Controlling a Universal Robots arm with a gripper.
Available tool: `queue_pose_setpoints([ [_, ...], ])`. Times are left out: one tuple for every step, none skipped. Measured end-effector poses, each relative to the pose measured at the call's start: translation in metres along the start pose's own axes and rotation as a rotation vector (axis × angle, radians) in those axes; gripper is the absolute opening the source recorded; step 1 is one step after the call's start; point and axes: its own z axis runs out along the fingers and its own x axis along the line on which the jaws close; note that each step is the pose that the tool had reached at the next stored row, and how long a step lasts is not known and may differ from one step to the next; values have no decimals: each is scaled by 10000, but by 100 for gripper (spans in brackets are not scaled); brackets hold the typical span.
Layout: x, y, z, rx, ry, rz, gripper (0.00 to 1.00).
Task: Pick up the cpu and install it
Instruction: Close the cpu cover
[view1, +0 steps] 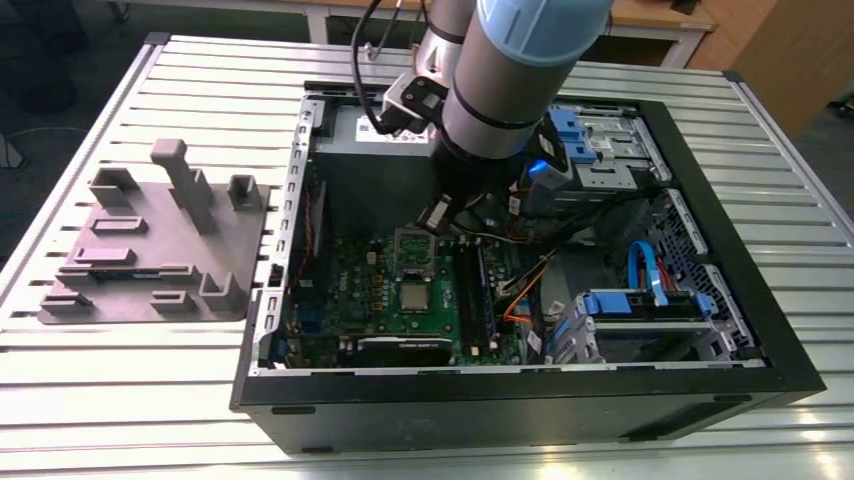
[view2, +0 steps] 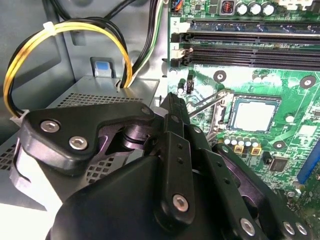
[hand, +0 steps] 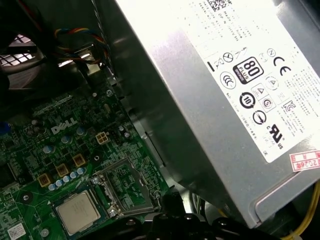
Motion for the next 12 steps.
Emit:
queue_pose_setpoints([
  [1,2,-2,-1,0,-6,10],
  [1,4,-4,-2,0,-12,10],
  [2,6,-7,-2,1,-16,10],
  [3,8,-9,-3,4,-20,10],
  [3,10,-11,-3,4,-25,10],
  [3,12,-14,-4,5,-30,10],
  [4,13,-16,-4,6,-35,10],
  [4,14,-18,-5,7,-39,10],
  [5,16,-19,-6,7,-43,10],
  [5,17,-21,-6,8,-47,10],
  [5,18,-23,-7,9,-51,10],
  [5,19,-27,-7,12,-53,10],
])
